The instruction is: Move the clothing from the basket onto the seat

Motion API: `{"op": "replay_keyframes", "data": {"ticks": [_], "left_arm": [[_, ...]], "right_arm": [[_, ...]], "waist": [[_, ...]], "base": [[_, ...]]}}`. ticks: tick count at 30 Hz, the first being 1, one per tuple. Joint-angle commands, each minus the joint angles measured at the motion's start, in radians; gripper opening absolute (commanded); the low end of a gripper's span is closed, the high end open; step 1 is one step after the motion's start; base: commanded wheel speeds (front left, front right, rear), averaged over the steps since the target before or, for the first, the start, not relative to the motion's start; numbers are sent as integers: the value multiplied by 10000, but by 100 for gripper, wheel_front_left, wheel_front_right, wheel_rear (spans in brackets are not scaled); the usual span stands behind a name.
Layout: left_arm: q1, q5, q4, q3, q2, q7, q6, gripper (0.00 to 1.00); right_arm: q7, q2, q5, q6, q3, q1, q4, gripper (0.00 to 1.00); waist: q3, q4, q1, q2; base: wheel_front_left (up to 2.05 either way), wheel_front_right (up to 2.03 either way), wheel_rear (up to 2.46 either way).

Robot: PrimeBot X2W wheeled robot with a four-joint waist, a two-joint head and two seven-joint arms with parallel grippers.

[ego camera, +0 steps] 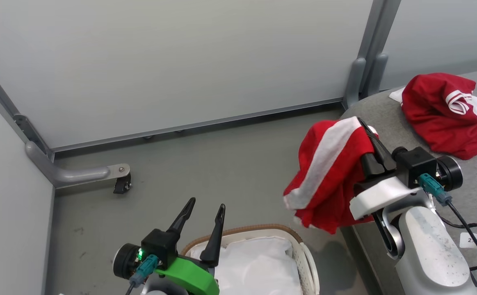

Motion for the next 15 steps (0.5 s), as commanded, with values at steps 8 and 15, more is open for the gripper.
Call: {"op": "replay_keyframes", "data": {"ticks": [8, 15], "left_arm": [[431, 649, 175, 589, -384, -16, -511, 100], [528, 914, 321, 760, -540, -18, -716, 100]], "right_arm": [[-24, -36, -139, -14, -88, 173, -71, 0], [-24, -41, -124, -14, 110, 67, -85, 0]], "waist": [[63, -527, 0, -1], [246, -1927, 0, -1]], "base": [[0, 0, 0], [0, 0, 0]]}}
